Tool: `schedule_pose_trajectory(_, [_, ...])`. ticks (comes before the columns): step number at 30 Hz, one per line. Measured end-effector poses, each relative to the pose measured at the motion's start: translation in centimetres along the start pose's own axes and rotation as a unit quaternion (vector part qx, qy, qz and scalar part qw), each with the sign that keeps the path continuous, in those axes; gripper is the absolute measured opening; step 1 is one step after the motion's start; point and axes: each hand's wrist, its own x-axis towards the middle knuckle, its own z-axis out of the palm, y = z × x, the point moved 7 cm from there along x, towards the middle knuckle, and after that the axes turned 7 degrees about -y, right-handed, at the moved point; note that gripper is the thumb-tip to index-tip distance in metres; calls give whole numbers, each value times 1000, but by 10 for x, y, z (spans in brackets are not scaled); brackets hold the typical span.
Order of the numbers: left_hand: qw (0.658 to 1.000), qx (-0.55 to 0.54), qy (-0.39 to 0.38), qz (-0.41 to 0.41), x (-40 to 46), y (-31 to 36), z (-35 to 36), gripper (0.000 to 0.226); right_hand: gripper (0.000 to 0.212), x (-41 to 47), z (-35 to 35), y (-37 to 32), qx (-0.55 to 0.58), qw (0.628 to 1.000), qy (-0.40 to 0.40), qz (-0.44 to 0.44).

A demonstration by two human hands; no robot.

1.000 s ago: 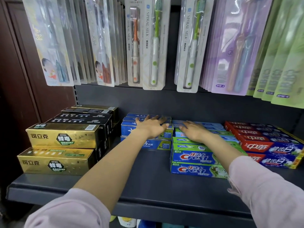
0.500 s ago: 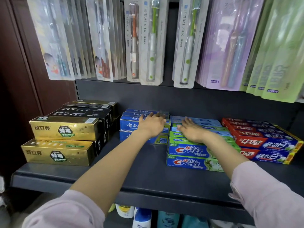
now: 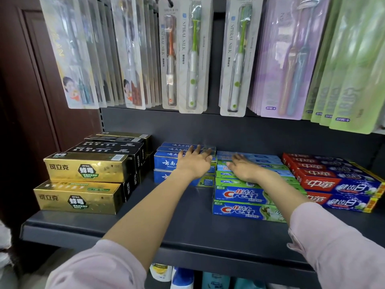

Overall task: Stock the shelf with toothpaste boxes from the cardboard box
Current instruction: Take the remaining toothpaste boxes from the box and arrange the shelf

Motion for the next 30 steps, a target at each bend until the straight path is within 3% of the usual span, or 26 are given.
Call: schedule_pose_trajectory(30, [1000,7,1,16,4,2,-2,49,66,1,-5,-3,-4,999,33,20])
